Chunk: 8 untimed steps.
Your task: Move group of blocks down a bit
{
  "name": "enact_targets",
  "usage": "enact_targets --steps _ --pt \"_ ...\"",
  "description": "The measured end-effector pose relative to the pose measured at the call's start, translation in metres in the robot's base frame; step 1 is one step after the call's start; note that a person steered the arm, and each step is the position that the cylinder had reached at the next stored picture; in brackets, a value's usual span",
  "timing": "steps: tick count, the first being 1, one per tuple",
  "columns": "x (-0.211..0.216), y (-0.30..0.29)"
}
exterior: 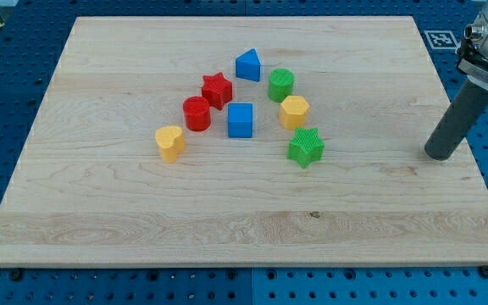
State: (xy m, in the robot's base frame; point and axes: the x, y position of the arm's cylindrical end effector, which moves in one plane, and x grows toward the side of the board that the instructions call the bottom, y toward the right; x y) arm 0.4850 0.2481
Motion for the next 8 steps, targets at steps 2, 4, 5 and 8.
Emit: enact_targets --steps 2,4,5,8 --pt "0.001 0.000" --pt "0.000 0.000" --pt "-0.033 -0.005" --pt "-0.084 -0.071"
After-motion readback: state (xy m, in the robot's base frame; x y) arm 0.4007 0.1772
